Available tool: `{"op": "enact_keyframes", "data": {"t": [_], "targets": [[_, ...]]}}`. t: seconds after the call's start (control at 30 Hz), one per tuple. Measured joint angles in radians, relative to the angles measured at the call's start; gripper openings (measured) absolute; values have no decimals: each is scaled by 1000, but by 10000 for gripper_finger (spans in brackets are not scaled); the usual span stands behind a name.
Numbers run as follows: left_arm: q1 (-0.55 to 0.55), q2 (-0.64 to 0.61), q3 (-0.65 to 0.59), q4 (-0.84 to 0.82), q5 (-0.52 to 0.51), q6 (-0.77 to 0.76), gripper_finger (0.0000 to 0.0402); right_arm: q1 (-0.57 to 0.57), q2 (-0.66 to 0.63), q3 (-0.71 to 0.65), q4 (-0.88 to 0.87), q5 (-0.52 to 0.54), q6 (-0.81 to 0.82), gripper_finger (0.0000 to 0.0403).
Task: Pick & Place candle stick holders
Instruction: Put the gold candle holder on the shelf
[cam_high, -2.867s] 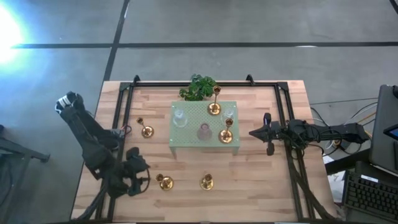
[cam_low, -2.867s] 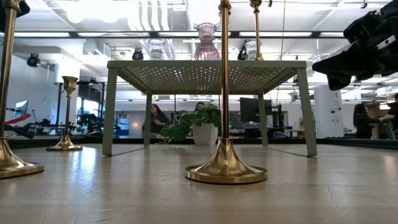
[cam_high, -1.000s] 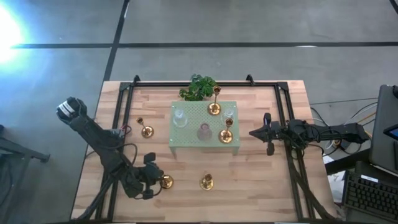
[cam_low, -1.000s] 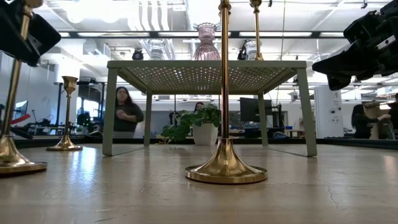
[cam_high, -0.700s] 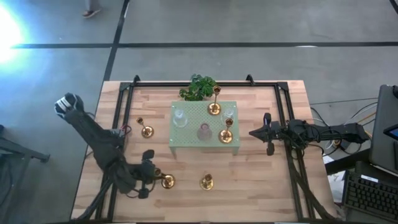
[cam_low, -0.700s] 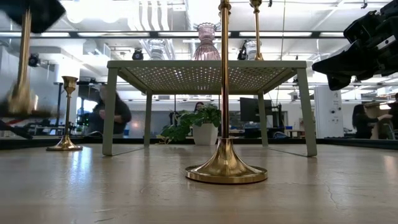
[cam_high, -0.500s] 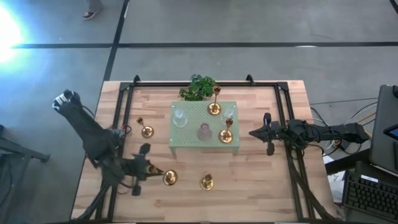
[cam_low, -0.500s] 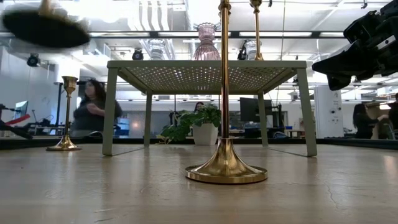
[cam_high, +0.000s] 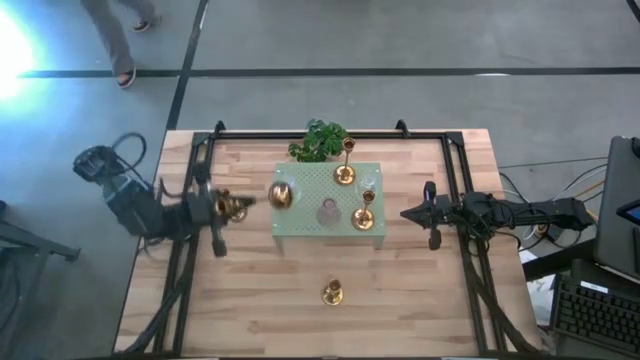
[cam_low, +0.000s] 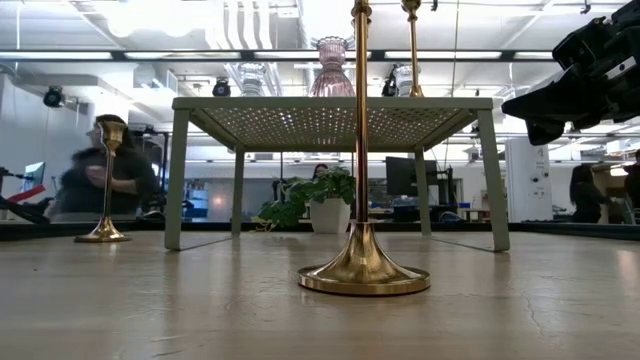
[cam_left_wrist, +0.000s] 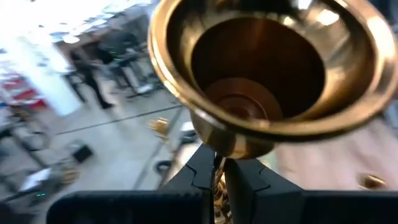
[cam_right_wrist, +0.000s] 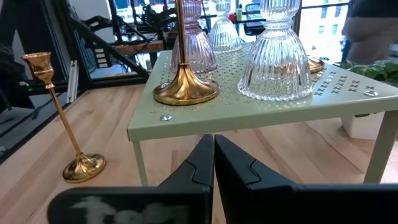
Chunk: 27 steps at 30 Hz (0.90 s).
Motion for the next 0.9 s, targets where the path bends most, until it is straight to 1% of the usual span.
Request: {"op": "enact_keyframes", "data": {"t": [0.13, 0.2, 0.3, 0.4, 0.53, 0.73, 0.9], "targets": [[121, 16, 85, 0, 3, 86, 20, 0, 0, 0, 0, 0, 0, 8], [190, 28, 122, -1, 43, 123, 20, 0, 0, 0, 0, 0, 0, 8], [304, 58, 183, -22, 167, 142, 20, 0, 0, 0, 0, 0, 0, 8], [431, 112, 254, -88, 298, 137, 20, 0, 0, 0, 0, 0, 0, 9], [593, 206, 354, -190, 427, 123, 20, 0, 0, 0, 0, 0, 0, 8], [772, 317, 465, -257, 630, 121, 20, 0, 0, 0, 0, 0, 0, 8], [909, 395, 507, -313, 806, 102, 20, 0, 0, 0, 0, 0, 0, 8]]}}
